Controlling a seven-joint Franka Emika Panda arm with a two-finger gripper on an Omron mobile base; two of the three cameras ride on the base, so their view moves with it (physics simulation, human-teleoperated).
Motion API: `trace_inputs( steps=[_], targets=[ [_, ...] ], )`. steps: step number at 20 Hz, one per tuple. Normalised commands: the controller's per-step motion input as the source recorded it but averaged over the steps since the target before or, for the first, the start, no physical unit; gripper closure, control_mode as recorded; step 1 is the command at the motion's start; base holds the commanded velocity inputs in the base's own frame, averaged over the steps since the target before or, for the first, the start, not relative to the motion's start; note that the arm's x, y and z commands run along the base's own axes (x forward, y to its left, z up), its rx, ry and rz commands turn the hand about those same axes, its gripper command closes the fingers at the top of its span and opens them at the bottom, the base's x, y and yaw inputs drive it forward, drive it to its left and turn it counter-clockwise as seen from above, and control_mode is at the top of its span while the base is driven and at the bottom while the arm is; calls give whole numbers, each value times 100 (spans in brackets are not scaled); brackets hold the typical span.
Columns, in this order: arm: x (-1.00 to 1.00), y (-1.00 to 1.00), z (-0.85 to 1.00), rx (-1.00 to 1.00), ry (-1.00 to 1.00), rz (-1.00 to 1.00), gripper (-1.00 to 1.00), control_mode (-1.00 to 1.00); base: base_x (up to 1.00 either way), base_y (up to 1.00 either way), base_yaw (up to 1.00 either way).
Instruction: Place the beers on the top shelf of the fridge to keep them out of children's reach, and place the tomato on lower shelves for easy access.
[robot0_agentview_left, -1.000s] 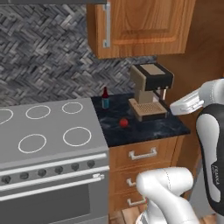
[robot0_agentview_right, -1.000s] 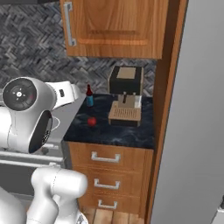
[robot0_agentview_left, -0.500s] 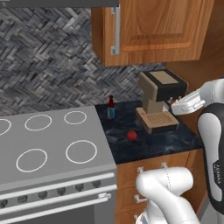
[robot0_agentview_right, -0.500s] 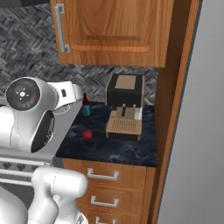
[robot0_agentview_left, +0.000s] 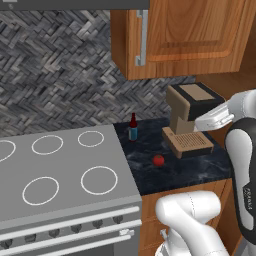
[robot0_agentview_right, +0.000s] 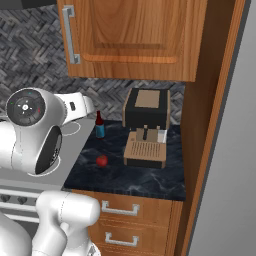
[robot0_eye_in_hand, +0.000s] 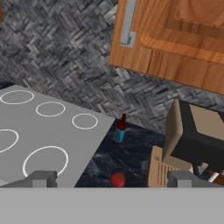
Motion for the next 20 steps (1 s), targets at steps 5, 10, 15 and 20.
trace_inputs(
  steps=[5, 10, 15, 20],
  targets=[
    [0, 0, 0, 0, 0, 0, -100, 100, 43, 20, 0],
    [27, 24, -14, -1, 0, -1, -100, -100, 0, 0, 0],
    [16, 15, -28, 0, 0, -7, -100, -100, 0, 0, 0],
    [18, 17, -38, 0, 0, -20, -100, -100, 0, 0, 0]
  ],
)
